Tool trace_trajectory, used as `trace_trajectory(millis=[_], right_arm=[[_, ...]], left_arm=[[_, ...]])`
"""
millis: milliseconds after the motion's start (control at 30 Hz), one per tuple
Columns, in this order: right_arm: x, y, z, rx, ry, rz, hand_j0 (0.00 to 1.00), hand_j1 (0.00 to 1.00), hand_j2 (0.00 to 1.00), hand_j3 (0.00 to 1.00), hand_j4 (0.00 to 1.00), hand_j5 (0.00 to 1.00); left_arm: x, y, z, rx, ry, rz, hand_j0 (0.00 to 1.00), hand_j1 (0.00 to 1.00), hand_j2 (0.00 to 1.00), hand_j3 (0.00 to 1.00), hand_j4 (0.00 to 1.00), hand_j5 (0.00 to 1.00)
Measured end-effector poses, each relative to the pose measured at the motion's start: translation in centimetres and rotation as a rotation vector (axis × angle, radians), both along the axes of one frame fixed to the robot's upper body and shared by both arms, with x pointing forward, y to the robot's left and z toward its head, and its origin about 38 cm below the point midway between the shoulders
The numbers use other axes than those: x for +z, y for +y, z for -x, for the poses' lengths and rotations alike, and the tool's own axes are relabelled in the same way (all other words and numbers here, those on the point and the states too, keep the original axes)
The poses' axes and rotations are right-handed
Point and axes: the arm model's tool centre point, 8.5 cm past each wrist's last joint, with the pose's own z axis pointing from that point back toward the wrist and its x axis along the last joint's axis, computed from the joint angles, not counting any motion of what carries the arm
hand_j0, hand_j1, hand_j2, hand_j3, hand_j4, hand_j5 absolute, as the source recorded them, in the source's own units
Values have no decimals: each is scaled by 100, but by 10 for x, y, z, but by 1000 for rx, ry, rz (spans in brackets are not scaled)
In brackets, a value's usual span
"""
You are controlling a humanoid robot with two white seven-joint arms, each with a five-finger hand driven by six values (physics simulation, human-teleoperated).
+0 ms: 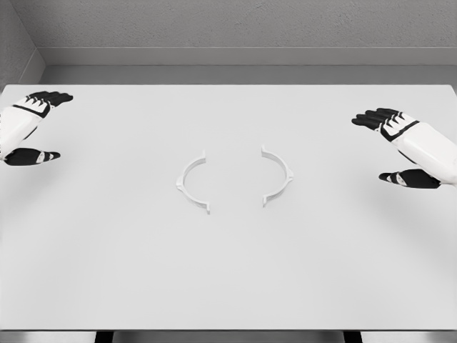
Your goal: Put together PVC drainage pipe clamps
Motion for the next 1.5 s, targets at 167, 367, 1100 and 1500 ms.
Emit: trace_trajectory(millis=[167,367,1100,1500], right_arm=[[-4,1,-1,4,14,-1,100,100,100,100,100,100],[22,42,-57,29,-99,75,100,100,100,100,100,100],[-74,118,-89,116,132,126,100,100,100,100,100,100],[-84,122,-102,100,171,99,100,100,100,100,100,100]], left_arm=[[0,-15,-1,-30,-11,19,100,100,100,100,100,100],[-14,-29,9,-61,11,36,100,100,100,100,100,100],[-19,-100,12,-228,-20,20,100,100,100,100,100,100],[-43,-136,7,-287,21,17,100,100,100,100,100,100]])
